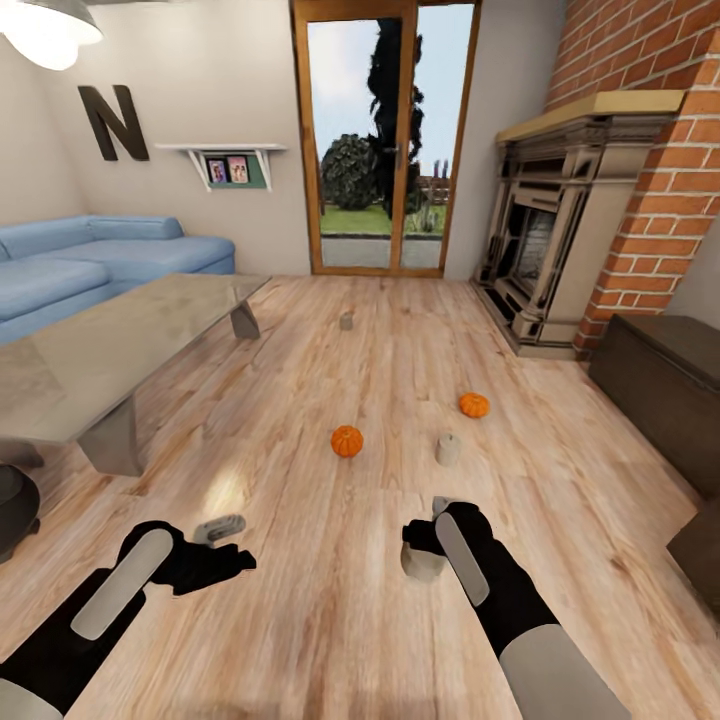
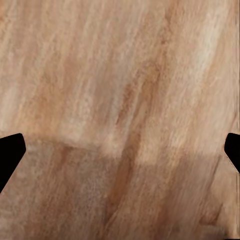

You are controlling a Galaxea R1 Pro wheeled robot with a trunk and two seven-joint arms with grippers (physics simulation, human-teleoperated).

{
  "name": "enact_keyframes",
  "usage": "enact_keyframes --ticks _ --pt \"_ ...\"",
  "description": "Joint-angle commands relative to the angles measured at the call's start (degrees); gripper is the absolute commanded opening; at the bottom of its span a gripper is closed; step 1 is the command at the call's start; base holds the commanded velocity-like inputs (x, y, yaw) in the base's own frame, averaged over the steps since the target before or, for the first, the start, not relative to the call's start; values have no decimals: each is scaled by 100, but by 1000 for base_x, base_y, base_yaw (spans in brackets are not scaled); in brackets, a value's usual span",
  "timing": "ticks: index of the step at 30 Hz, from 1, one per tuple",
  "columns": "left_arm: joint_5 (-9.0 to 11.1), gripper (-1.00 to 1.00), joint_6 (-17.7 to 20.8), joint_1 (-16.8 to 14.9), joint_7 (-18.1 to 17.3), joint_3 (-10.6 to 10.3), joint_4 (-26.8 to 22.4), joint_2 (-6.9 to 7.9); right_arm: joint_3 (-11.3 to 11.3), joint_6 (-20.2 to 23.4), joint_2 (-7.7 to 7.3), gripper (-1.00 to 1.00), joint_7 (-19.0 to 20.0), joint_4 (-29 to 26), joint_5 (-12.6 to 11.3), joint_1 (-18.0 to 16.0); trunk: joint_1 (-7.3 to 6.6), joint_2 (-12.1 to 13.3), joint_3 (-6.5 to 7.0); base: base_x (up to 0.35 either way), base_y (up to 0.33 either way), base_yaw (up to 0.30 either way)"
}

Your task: Place each of the two pumpkins and all three candles from the living room inside a cabinet in the living room (use any cabinet), then make sure every cabinet is closed, and position the cauldron so it is next to a table in the living room.

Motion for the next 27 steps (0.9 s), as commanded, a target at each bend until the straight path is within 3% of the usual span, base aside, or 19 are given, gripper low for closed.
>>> enact_keyframes --ticks 1,27 --pt "47 100 -2 -3 60 -17 -6 -18 10 10 -2 -100 -61 -2 -59 -4 -3 -1 17 0 0 -271" --pt "36 100 6 -3 25 -26 -23 -65 1 -18 6 -100 -43 48 -70 -4 -70 34 593 0 0 -279"
